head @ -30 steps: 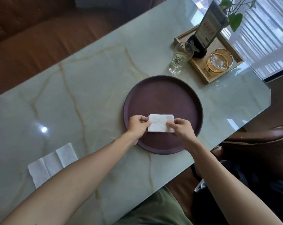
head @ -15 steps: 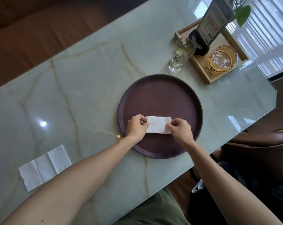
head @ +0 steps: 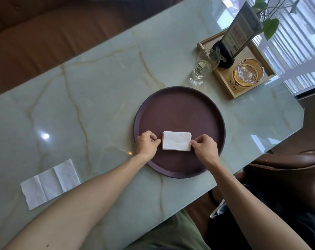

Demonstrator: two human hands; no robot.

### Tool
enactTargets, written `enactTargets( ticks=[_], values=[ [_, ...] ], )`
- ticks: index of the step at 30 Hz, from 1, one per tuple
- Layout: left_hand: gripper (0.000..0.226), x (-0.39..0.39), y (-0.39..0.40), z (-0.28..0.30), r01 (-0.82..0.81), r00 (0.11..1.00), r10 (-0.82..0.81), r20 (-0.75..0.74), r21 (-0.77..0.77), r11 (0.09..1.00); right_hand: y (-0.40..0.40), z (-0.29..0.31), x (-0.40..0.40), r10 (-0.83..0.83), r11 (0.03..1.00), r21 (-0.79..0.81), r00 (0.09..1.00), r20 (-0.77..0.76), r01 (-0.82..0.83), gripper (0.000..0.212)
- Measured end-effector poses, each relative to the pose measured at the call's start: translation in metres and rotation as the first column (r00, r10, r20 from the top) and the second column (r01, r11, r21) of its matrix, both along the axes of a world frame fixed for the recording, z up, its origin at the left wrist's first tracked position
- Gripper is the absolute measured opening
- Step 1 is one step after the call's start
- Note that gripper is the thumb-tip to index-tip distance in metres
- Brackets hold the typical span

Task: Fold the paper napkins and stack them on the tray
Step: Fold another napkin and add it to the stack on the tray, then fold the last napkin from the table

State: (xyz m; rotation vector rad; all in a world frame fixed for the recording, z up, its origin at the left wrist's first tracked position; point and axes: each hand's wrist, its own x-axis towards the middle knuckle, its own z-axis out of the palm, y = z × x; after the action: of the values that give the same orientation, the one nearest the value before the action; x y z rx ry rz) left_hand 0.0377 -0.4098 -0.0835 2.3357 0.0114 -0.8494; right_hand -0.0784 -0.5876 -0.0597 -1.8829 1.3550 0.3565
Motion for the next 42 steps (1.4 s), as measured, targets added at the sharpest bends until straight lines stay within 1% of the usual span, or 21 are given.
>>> enactTargets(
  ticks=[2,5,7,11,13,14,16,19,22,25,29,32,34,36,37,40,42],
  values=[
    [0.015,0.003,0.01,0.003,-0.005,1.0,0.005,0.005,-0.008,1.0,-0.004,0.007,-0.001,-0.012,1.0,-0.028,1.0,0.013,0.012,0.015],
    [0.014,0.009,0.029,0.013,-0.026,1.0,0.026,0.007,-0.009,1.0,-0.006,0.019,0.001,-0.012,0.998,-0.063,0.999,0.046,0.015,0.014],
    [0.014,0.015,0.046,0.021,-0.044,0.999,0.044,0.022,-0.005,0.999,-0.002,0.031,0.007,0.019,0.996,-0.083,0.998,0.068,-0.013,0.013],
    [0.014,0.028,0.09,0.037,-0.12,0.992,0.121,0.038,-0.006,0.993,0.022,0.053,0.033,0.135,0.989,-0.072,0.984,0.118,-0.128,0.014],
    [0.009,0.034,0.118,0.046,-0.158,0.987,0.158,0.039,-0.004,0.987,0.045,0.064,0.052,0.23,0.973,-0.057,0.963,0.139,-0.224,0.014],
    [0.01,0.036,0.134,0.05,-0.168,0.985,0.168,0.036,-0.007,0.986,0.059,0.068,0.062,0.289,0.957,-0.052,0.947,0.14,-0.285,0.015],
    [0.02,0.039,0.166,0.061,-0.183,0.983,0.183,0.022,-0.016,0.983,0.09,0.078,0.083,0.413,0.91,-0.043,0.9,0.135,-0.412,0.016],
    [0.031,0.042,0.218,0.075,-0.258,0.966,0.258,0.017,-0.032,0.966,0.14,0.085,0.111,0.59,0.805,-0.024,0.797,0.129,-0.592,0.024],
    [0.041,0.043,0.274,0.084,-0.339,0.94,0.34,0.04,-0.028,0.94,0.193,0.085,0.132,0.7,0.71,0.012,0.708,0.099,-0.704,0.043],
    [0.054,0.04,0.328,0.09,-0.422,0.905,0.424,0.039,-0.043,0.906,0.246,0.081,0.144,0.751,0.652,0.046,0.653,0.097,-0.756,0.057],
    [0.065,0.031,0.388,0.086,-0.511,0.858,0.512,0.039,-0.03,0.859,0.31,0.075,0.149,0.791,0.595,0.068,0.599,0.124,-0.8,0.068],
    [0.07,0.024,0.421,0.075,-0.544,0.839,0.544,0.005,-0.014,0.839,0.35,0.07,0.151,0.857,0.501,0.0,0.497,0.135,-0.865,0.069],
    [0.066,0.02,0.438,0.065,-0.546,0.837,0.547,-0.002,0.022,0.837,0.372,0.064,0.154,0.9,0.425,-0.03,0.42,0.116,-0.905,0.071],
    [0.06,0.018,0.45,0.055,-0.543,0.839,0.544,-0.006,0.051,0.838,0.39,0.055,0.158,0.926,0.367,-0.029,0.363,0.101,-0.93,0.074],
    [0.061,0.017,0.454,0.051,-0.536,0.843,0.538,-0.007,0.066,0.842,0.398,0.05,0.159,0.937,0.341,-0.039,0.337,0.09,-0.939,0.074],
    [0.074,0.016,0.459,0.038,-0.49,0.868,0.496,0.0,0.151,0.858,0.413,0.035,0.163,0.967,0.256,-0.09,0.255,0.018,-0.963,0.075],
    [0.076,0.017,0.457,0.032,-0.473,0.878,0.477,0.037,0.207,0.856,0.421,0.025,0.165,0.976,0.211,-0.128,0.216,-0.026,-0.969,0.073]
  ],
)
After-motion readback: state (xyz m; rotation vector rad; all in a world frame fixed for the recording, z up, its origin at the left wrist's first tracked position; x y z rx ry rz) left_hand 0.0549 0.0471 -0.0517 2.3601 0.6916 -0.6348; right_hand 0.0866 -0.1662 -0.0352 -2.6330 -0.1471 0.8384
